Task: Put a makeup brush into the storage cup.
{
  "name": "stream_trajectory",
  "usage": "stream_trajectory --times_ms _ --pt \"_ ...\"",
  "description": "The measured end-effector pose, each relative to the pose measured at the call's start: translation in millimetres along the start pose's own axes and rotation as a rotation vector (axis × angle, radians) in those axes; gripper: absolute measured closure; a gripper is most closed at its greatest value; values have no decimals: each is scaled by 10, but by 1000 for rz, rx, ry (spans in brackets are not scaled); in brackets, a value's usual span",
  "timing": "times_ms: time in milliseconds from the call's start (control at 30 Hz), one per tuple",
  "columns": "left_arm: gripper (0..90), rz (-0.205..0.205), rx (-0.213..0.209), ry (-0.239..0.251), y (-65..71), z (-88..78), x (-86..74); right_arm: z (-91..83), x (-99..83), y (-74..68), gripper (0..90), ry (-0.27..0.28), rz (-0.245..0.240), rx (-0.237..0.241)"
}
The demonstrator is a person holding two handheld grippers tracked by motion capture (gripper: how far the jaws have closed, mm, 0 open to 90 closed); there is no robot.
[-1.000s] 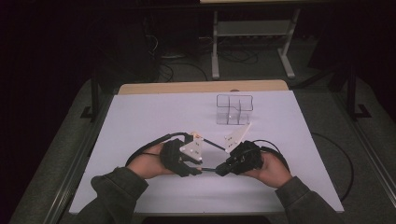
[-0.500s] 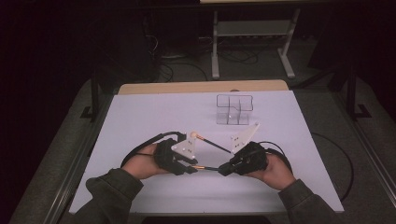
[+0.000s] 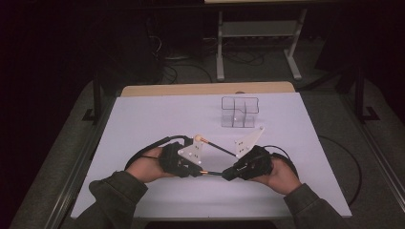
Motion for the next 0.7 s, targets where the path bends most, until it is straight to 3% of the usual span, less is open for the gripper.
stream_trajectory --times_ms 300,700 --pt "841 6 3 -37 7 0 -9 71 -20 -3 820 -31 4 16" --pt "843 15 7 -65 10 -14 1 116 33 32 709 -56 33 21"
Point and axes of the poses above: each handheld gripper's, and its own axes: z roughly forward along the jaws, x roughly out of its top, y roughly to its right, the point moved 10 cm from there along z, roughly forward along the jaws, and after that the axes turned 12 degrees about -z, right-handed, at the moved point
